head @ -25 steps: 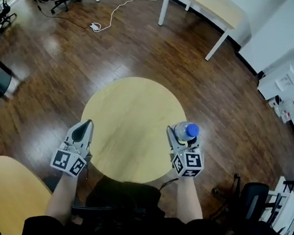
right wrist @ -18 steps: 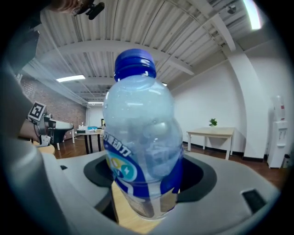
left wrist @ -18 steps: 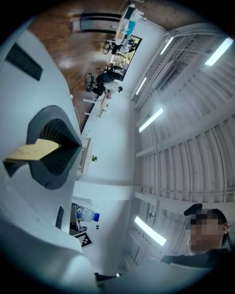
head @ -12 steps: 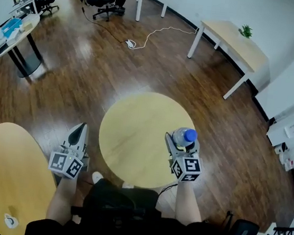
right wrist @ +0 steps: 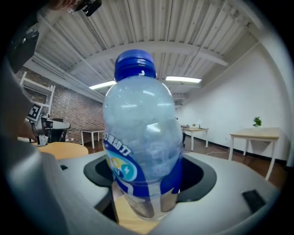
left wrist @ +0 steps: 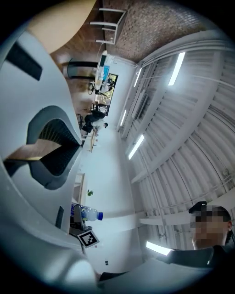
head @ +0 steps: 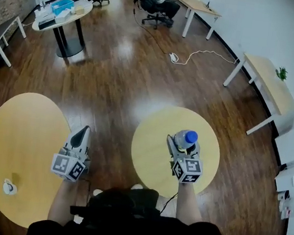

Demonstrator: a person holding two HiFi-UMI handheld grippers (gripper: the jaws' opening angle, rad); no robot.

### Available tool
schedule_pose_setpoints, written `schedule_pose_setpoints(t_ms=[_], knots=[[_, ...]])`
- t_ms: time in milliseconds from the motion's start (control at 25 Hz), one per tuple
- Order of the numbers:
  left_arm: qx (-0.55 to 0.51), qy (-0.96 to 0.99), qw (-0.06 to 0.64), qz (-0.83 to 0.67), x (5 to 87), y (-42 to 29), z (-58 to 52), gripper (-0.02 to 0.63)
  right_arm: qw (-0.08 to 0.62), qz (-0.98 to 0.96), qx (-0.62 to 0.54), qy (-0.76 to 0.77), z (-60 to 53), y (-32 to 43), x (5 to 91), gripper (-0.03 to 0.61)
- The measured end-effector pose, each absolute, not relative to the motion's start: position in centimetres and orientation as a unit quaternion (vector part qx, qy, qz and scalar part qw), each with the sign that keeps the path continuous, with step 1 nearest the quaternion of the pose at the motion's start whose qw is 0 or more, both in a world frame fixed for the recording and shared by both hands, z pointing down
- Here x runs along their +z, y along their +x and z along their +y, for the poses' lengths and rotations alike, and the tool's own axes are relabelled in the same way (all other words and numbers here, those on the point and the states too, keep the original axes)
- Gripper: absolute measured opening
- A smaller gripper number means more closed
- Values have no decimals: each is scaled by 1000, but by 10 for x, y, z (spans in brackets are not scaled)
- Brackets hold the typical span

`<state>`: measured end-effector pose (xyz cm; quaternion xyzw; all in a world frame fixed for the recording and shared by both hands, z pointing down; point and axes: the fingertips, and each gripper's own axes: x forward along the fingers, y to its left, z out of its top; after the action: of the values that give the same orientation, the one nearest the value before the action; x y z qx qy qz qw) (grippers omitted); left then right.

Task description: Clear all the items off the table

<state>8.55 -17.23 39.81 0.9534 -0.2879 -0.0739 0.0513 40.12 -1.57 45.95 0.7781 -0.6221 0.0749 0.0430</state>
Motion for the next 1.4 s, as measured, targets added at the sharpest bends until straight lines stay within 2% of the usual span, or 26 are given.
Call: schedule_pose_setpoints(t_ms=[160, 360, 1000, 1200, 1400], knots=[[-57, 933, 34, -353, 396, 4, -184, 2, 49, -664, 73, 742, -70, 349, 450, 376], [-91, 891, 57, -440, 402, -98, -198, 2, 65, -718, 64, 690, -127, 275, 446, 376], [-114, 794, 46, -596, 415, -315, -169, 2, 110, -831, 35, 544, -242, 63, 448, 377], [-132, 727, 42, -673, 417, -400, -131, 2, 136, -876, -4, 462, -270, -38, 454, 377], [-137, 676, 36, -723, 414, -439, -91, 2, 132, -916, 4, 380, -284, -126, 458, 377]])
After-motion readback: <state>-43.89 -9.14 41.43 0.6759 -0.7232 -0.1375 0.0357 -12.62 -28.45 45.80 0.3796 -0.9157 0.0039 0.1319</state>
